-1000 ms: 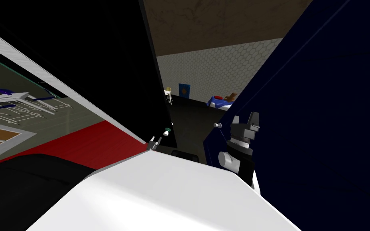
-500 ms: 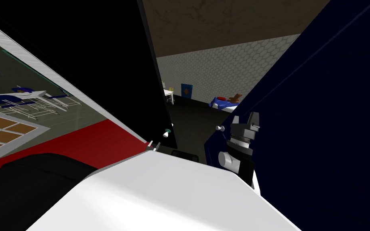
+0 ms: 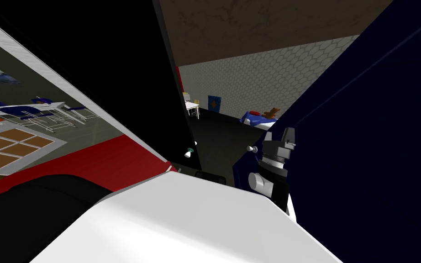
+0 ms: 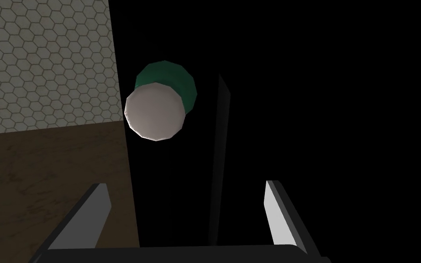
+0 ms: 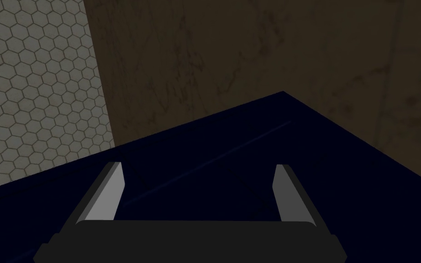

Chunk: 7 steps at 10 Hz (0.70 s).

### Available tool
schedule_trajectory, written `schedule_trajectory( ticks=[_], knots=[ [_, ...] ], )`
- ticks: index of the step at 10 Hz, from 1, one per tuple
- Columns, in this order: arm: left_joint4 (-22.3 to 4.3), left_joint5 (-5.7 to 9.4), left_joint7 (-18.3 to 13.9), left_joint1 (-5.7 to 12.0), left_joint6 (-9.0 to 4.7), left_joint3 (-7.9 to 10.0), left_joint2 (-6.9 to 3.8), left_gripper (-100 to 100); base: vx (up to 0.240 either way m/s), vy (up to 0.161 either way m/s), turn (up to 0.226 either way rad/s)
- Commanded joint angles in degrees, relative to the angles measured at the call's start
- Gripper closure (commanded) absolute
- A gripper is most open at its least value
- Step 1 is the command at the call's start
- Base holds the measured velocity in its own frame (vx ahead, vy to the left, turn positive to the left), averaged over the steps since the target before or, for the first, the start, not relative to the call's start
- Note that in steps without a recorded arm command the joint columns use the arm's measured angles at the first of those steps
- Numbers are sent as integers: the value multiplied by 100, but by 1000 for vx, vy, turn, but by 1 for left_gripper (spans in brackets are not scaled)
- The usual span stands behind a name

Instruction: Push the door open

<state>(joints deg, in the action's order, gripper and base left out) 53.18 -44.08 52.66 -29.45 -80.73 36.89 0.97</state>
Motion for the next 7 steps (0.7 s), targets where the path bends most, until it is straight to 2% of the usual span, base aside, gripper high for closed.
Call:
schedule_trajectory(
  ticks=[1,3,4,5,6,7],
  knots=[
    [113,-114,111,-222,-192,53,74,-100,61,-52,103],
    [131,-235,272,-432,-415,118,157,-100,56,-73,74],
    [166,-198,195,-370,-311,92,133,-100,24,-42,19],
    [226,-233,225,-412,-316,1,-26,-100,83,52,129],
    [270,-255,240,-437,-306,-84,-124,-100,155,86,165],
    [288,-264,245,-447,-302,-117,-149,-100,193,63,118]
  ],
)
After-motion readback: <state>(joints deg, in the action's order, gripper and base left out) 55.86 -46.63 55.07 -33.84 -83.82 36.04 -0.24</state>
